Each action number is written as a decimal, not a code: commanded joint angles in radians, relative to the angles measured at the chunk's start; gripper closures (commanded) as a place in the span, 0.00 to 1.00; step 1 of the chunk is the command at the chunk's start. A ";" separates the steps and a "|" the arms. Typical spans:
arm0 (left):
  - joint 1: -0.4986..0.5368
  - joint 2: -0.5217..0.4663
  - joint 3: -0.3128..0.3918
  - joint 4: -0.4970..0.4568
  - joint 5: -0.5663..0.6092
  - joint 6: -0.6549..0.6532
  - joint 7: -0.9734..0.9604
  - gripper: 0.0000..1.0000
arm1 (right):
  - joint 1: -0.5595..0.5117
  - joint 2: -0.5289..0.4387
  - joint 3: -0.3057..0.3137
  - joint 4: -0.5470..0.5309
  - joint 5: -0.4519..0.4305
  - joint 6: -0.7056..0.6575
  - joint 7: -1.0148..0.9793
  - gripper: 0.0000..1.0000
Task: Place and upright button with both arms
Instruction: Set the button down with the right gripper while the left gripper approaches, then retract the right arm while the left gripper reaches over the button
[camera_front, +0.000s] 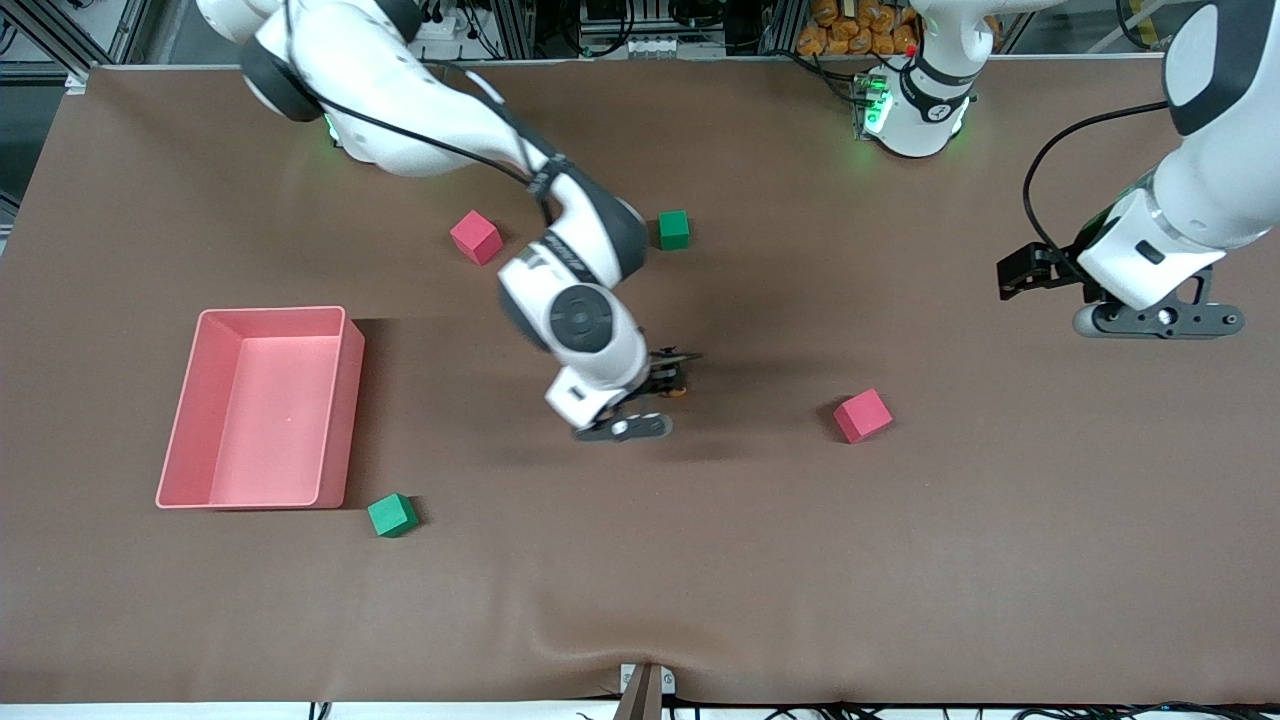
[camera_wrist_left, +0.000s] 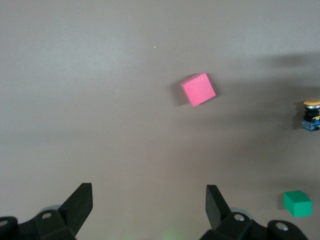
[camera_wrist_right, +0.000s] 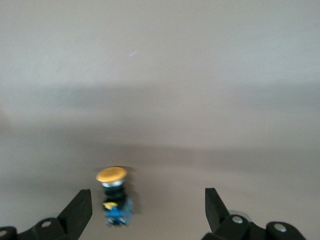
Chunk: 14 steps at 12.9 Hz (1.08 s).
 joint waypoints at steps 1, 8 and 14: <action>-0.020 0.051 -0.036 0.005 -0.015 0.030 -0.014 0.00 | -0.089 -0.096 -0.009 0.013 -0.106 -0.158 -0.005 0.00; -0.316 0.433 -0.048 0.250 0.071 0.051 -0.421 0.00 | -0.430 -0.414 0.014 0.013 -0.105 -0.465 -0.075 0.00; -0.420 0.639 -0.048 0.301 0.009 0.310 -0.583 0.00 | -0.487 -0.654 -0.231 -0.112 0.055 -0.574 -0.411 0.00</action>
